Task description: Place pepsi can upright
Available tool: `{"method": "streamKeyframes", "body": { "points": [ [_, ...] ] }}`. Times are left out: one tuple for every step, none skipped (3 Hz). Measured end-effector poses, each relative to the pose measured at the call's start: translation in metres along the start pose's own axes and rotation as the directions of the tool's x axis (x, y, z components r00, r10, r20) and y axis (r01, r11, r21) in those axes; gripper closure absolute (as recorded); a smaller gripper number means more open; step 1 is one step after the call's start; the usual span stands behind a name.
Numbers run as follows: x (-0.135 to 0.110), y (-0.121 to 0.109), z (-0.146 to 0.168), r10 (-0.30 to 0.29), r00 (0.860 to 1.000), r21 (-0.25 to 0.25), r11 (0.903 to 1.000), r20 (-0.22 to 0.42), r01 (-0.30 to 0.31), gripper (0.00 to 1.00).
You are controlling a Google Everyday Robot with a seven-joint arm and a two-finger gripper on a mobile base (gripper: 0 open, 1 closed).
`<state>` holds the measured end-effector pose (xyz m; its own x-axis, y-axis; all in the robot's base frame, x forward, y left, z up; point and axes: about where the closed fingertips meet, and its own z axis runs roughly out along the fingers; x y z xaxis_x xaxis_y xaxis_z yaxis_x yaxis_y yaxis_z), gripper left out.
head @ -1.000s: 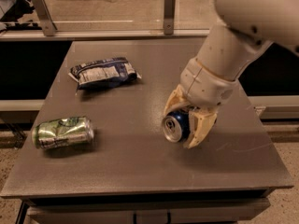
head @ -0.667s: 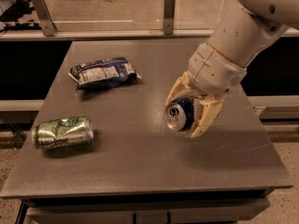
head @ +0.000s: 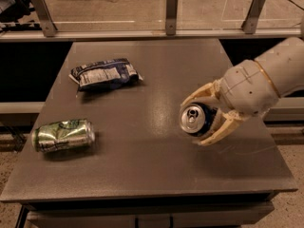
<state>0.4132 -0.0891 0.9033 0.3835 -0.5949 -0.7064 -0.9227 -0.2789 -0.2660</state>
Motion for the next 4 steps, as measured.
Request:
{"method": "streamKeyframes", "body": {
  "points": [
    [0.0006,0.0095,-0.0064,0.079,0.990,0.171,0.9804,0.118,-0.098,1.00],
    [-0.0025,0.0093,-0.0130,0.094,0.986,0.200,0.9722,0.139,-0.121,1.00],
    [-0.0029,0.0091,-0.0121,0.091,0.987,0.196,0.9737,0.136,-0.116,1.00],
    [-0.0035,0.0055,-0.0125,0.123,0.966,0.239,0.9546,0.230,-0.178,1.00]
  ]
}}
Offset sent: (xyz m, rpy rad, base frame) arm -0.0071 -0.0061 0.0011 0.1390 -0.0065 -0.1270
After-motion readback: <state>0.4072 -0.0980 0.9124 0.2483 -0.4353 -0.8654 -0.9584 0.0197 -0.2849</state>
